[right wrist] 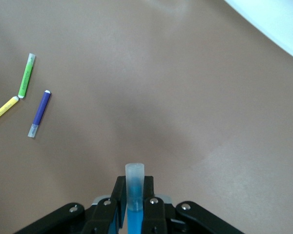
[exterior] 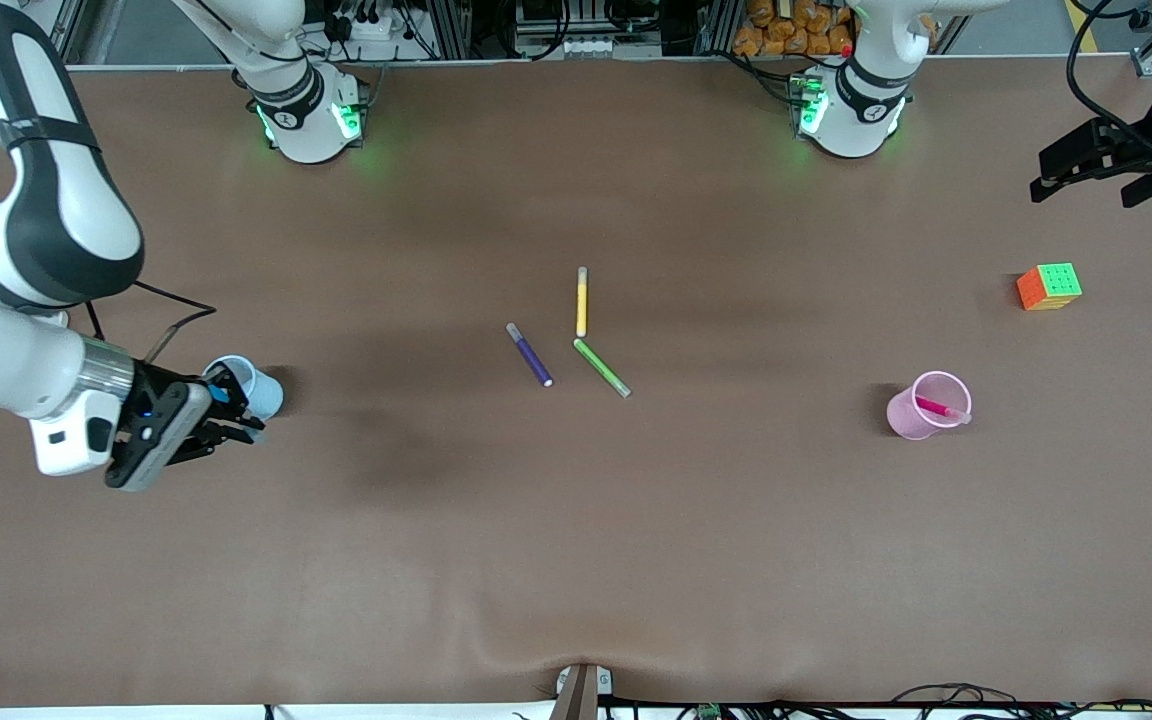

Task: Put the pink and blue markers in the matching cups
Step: 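Lower the blue marker into the light blue cup with the right gripper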

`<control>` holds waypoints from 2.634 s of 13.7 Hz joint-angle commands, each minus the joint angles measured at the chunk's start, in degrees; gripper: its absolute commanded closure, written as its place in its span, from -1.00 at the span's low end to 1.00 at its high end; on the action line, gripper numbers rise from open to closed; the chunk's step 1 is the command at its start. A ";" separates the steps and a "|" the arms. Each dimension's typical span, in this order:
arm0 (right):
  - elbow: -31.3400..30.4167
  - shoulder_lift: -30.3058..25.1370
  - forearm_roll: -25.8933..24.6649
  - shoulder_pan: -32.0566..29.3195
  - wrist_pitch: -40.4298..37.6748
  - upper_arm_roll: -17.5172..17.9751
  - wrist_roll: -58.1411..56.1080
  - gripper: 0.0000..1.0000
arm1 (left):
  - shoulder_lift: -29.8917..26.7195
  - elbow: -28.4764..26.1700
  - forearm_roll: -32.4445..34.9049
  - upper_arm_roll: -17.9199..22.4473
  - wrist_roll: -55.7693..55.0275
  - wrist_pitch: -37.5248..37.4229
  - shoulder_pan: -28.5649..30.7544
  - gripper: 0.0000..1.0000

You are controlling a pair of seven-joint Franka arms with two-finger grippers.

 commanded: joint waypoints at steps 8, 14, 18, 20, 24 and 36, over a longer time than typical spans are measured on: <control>-2.63 -5.40 21.55 16.39 -7.16 -29.16 -28.26 1.00 | -0.23 -0.97 0.76 -0.43 -5.37 1.79 -0.52 -1.00; -9.04 -5.05 38.68 18.49 -12.51 -37.60 -50.94 1.00 | 0.29 -0.45 0.67 -0.61 -4.85 1.79 -0.17 -1.00; -11.42 -4.88 43.36 20.44 -18.14 -43.94 -60.88 1.00 | 0.56 -0.36 0.67 -0.61 -4.85 1.70 -0.43 -1.00; -13.35 -4.61 45.12 20.18 -20.08 -45.09 -67.64 1.00 | 0.56 -0.36 0.67 -0.61 -4.76 1.70 -0.25 -1.00; -14.33 -2.16 45.13 18.42 -24.91 -45.44 -72.86 1.00 | 1.00 -0.45 0.76 -0.96 -5.11 1.44 -0.52 -1.00; -11.44 4.36 44.60 16.65 -25.54 -45.44 -78.84 -1.00 | 0.73 -0.45 0.76 -1.05 -5.20 0.83 -0.16 -1.00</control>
